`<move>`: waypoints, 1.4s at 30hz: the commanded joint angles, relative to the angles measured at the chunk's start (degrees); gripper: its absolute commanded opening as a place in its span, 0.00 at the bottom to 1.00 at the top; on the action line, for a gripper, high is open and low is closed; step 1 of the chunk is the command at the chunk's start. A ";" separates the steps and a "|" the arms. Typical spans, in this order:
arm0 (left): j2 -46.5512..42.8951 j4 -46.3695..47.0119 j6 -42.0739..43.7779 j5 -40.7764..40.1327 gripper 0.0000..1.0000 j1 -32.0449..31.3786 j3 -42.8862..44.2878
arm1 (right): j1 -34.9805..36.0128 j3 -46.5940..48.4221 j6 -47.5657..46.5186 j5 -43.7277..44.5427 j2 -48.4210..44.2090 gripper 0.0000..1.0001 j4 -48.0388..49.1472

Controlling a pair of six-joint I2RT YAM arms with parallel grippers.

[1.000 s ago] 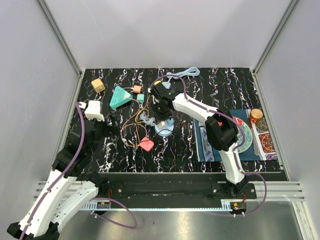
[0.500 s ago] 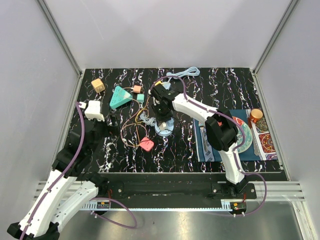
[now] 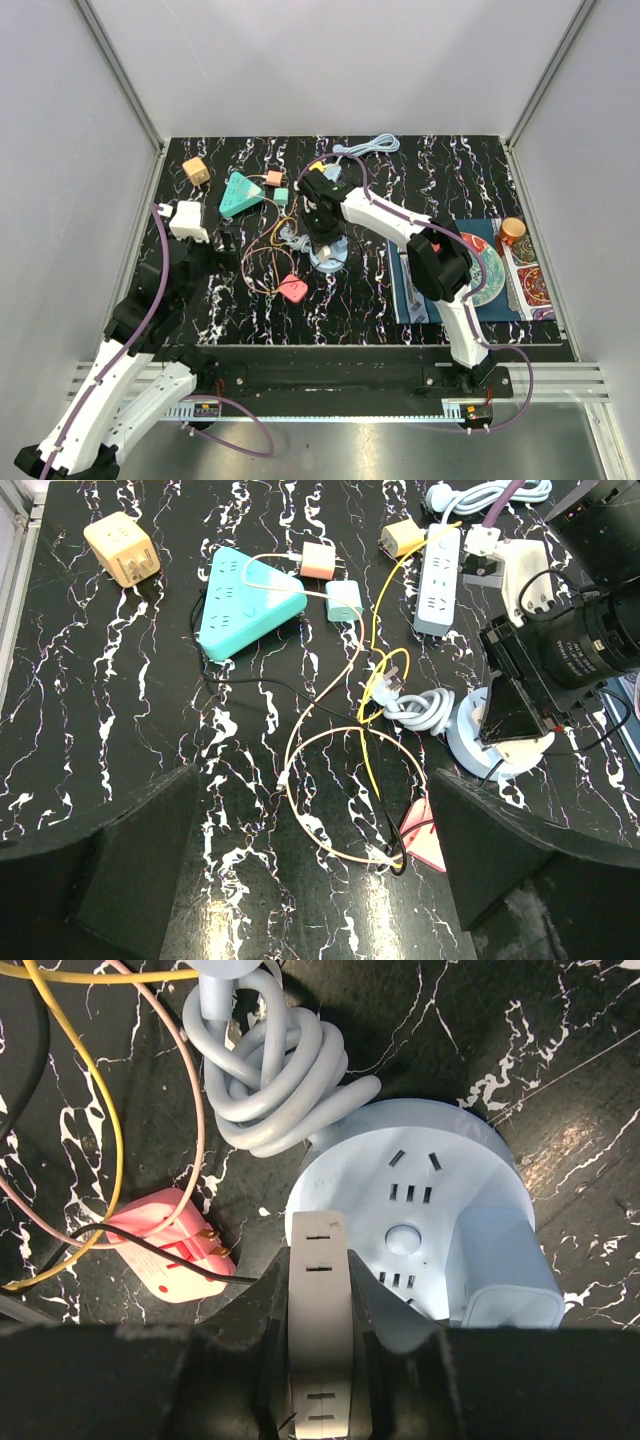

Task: Insert the plug
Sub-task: Insert the plug into the socket.

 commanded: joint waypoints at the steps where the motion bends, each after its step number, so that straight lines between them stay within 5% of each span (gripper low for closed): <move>1: -0.50 3.09 0.84 0.95 0.99 0.42 -0.53 | 0.92 3.32 -0.42 1.19 1.27 0.00 -0.16; 42: -0.85 3.09 0.75 0.25 0.99 0.68 -0.62 | 6.63 9.82 -0.69 14.72 9.52 0.00 -8.43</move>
